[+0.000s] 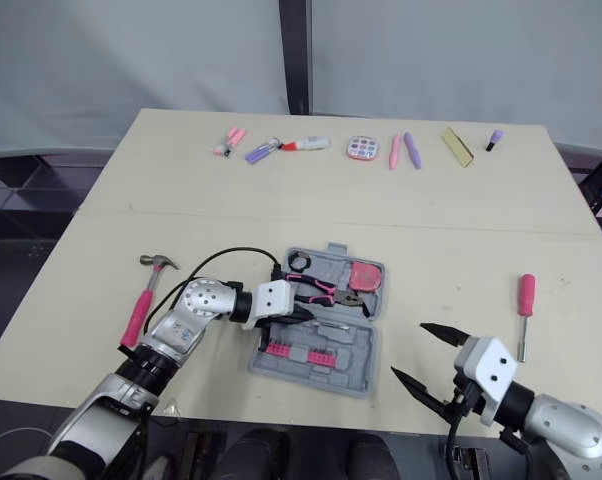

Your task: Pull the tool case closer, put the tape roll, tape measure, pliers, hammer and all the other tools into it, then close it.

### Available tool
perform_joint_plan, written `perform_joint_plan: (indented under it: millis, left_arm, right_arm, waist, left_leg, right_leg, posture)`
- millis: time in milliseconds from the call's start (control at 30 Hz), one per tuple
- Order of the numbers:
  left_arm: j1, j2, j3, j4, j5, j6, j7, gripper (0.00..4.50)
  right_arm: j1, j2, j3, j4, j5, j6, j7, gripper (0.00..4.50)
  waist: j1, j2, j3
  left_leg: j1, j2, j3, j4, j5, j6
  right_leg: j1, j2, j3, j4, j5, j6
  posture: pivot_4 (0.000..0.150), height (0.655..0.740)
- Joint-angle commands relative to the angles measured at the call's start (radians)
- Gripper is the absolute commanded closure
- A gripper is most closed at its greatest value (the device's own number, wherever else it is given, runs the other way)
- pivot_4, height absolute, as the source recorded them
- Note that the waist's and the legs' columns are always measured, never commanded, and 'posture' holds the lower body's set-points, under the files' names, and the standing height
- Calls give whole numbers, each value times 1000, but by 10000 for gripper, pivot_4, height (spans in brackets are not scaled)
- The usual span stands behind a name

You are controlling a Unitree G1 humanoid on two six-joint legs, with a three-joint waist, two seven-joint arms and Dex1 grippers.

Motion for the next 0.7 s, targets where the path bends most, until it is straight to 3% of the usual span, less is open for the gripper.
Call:
perform_joint_plan:
  millis: [33,700]
  left_arm:
    - [49,15,-65,55,62,1,-9,44477]
    - [85,28,-104,151,121,-59,50,44477]
  right_arm:
    - [0,0,-31,-36,20,-4,-7,0]
    - [-10,-7,-37,-29,21,-1,1,0]
  waist:
    - [0,0,-4]
    - [0,1,-23]
  left_leg:
    - [0,0,0,0,0,0]
    - [4,0,-1,-1,-1,2]
  right_leg:
    - [0,0,0,0,0,0]
    - [5,0,1,-3,0,0]
  posture:
    - [1500,7400]
    - [1500,7400]
